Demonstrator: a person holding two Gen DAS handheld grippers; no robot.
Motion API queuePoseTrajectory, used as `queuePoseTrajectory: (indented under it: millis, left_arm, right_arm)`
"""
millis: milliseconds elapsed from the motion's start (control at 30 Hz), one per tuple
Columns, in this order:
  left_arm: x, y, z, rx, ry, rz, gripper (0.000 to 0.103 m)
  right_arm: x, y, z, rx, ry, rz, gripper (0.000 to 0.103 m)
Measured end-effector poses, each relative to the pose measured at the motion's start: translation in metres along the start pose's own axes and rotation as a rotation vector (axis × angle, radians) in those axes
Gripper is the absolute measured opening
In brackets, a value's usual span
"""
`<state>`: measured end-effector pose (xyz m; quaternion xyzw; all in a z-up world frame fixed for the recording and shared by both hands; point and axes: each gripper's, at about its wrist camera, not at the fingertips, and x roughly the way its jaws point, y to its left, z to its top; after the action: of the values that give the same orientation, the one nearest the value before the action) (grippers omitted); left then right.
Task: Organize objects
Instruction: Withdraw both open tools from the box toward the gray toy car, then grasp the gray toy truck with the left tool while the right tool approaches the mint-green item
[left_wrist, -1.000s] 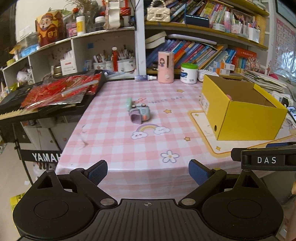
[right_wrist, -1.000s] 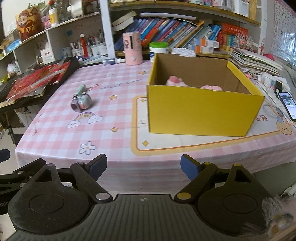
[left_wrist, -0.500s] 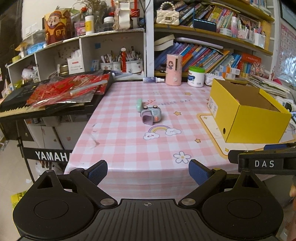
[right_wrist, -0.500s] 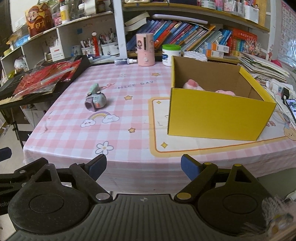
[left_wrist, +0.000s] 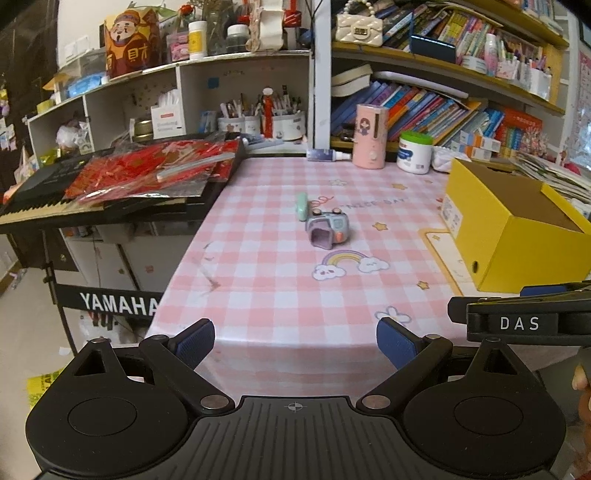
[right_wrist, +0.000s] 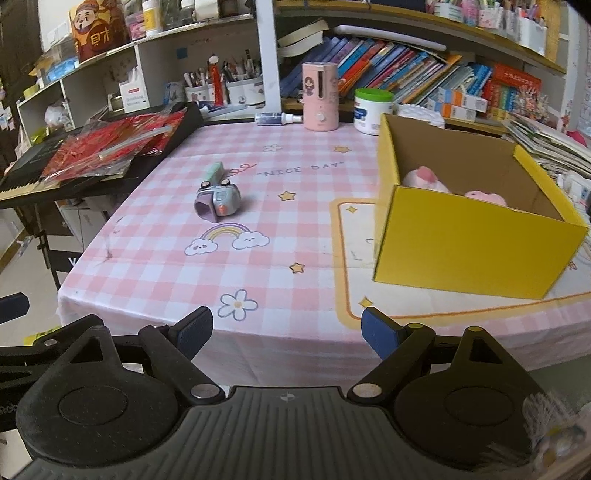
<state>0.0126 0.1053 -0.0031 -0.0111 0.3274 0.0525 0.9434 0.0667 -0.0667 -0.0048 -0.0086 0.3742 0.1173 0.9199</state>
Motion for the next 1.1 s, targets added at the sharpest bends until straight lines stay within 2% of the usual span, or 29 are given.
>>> queuePoseTrajectory:
  millis: [333,733,1100]
  left_arm:
    - [0.040,0.004,0.027,-0.038,0.011,0.018,0.096]
    - [0.094,-0.009,0.073,-0.058,0.000,0.006,0.096]
    - [0.156,-0.039,0.103,-0.009,0.005,-0.025,0.096]
  right_arm:
    - [0.040,0.005,0.041,-0.046,-0.012,0.030,0.087]
    - [0.092,-0.015,0.113,-0.044,-0.070,0.055,0.087]
    - [0.138,-0.030,0.169,-0.056,-0.098,0.090,0.087]
